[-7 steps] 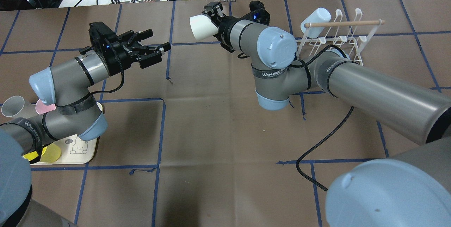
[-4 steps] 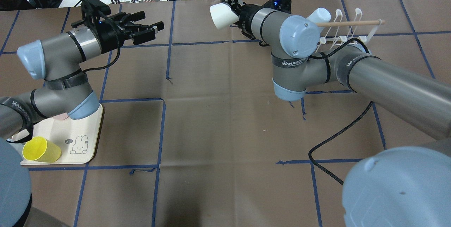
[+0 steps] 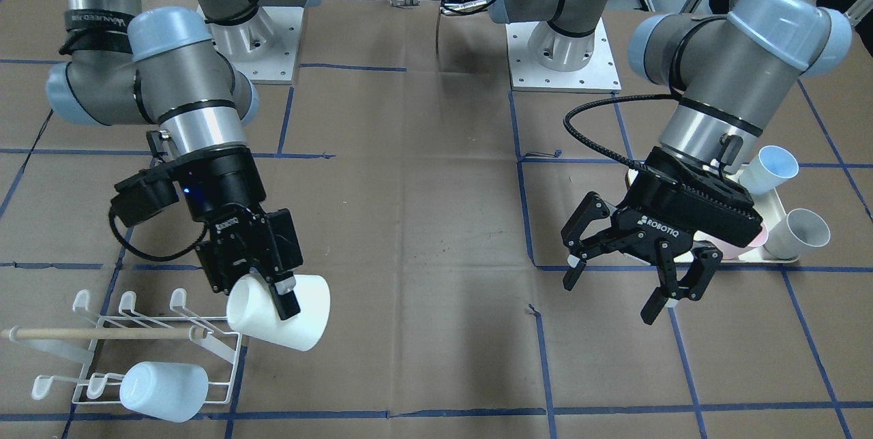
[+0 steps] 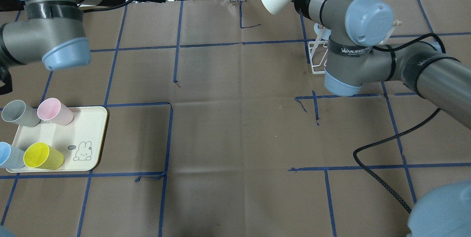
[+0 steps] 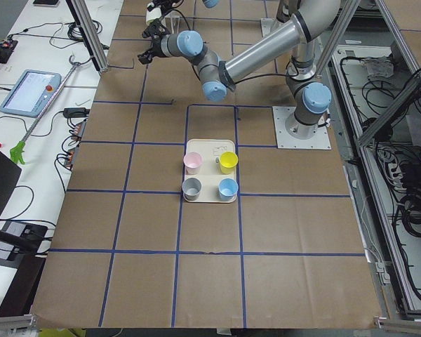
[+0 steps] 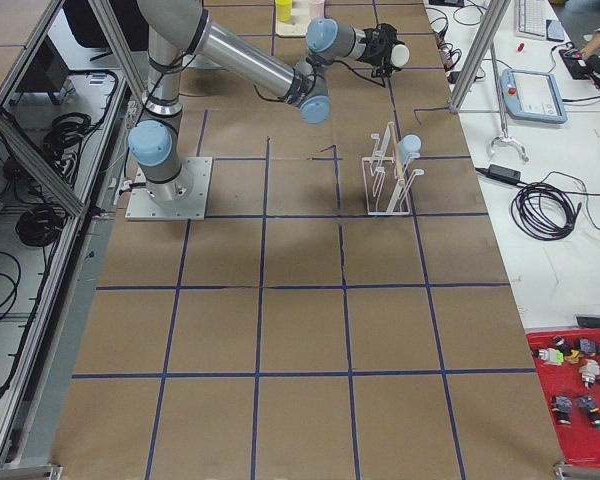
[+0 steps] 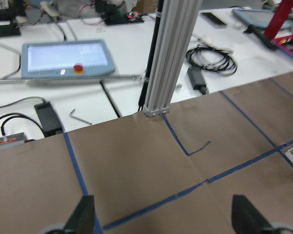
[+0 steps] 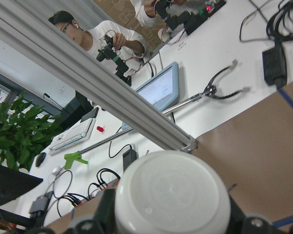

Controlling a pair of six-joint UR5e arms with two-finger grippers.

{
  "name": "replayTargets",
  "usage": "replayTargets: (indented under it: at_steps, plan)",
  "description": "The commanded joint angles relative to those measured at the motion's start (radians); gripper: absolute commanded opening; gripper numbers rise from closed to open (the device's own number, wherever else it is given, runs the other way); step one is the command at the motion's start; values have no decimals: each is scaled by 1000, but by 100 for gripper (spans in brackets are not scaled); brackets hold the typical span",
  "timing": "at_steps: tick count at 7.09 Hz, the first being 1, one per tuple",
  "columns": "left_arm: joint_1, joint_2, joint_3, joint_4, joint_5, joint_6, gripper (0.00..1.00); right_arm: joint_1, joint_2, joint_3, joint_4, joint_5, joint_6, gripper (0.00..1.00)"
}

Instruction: Transfer IKEA cup to right arm and place on rack

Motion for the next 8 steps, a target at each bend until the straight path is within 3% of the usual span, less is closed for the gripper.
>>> replayTargets:
  at_steps: [1,3,4,6,8]
  plan:
    - [-37,33,133,-389,214,-116,99,-120,-47,2,60,7,-442,39]
    - [-43,62,184,-716,306,-208,99,-250,-30,-36,64,48,-777,39]
    - [-46,69,186,-803,348,-224,99,-292,20,-83,64,69,-915,39]
    - [-52,86,165,-808,350,-241,99,-358,105,-125,73,83,-1052,39]
    - [-64,97,152,-810,347,-241,99,-407,147,-126,94,119,-1054,40]
